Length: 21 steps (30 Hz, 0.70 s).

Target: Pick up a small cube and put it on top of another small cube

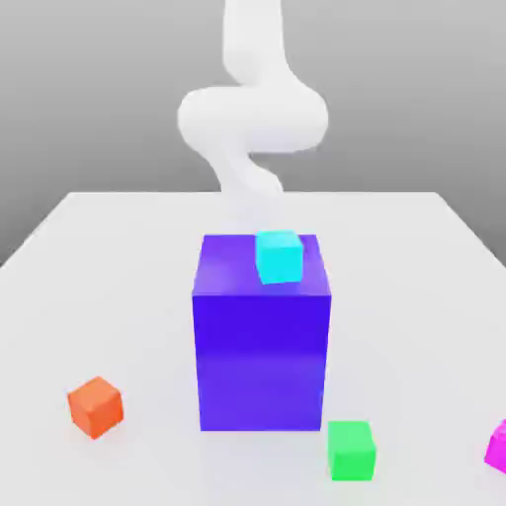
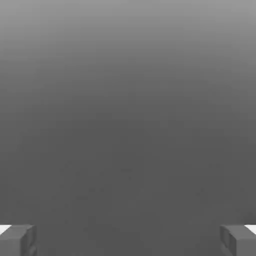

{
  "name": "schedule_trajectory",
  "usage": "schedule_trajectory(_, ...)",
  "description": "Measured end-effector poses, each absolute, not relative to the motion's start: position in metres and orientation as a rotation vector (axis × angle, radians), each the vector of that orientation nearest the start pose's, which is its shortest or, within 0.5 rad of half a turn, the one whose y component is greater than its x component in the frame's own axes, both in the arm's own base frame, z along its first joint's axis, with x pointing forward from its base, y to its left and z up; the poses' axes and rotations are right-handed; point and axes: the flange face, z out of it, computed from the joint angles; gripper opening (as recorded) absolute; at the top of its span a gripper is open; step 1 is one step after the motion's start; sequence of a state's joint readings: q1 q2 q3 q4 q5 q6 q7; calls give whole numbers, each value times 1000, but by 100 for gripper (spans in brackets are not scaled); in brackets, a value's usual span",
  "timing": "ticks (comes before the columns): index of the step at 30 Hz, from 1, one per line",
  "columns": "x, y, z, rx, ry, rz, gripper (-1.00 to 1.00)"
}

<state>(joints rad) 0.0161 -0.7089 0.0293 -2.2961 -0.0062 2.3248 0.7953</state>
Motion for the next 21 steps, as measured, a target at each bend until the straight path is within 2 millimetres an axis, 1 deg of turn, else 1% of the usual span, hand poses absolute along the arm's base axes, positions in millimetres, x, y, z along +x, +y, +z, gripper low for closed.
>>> schedule_trajectory(2, 404, 40, 657, -2582, 944, -915, 0)
schedule_trajectory(5, 435, 70, 616, -2673, 876, -835, 0)
schedule_trajectory(8, 460, 101, 573, -2758, 799, -752, 0)
schedule_trajectory(11, 478, 133, 526, -2837, 715, -665, 0)
schedule_trajectory(14, 490, 166, 477, -2909, 623, -573, 0)
schedule_trajectory(16, 494, 188, 443, -2952, 559, -510, 0)
schedule_trajectory(20, 488, 240, 374, -3028, 395, -377, 0)
schedule_trajectory(21, 486, 249, 356, -3044, 365, -343, 0)
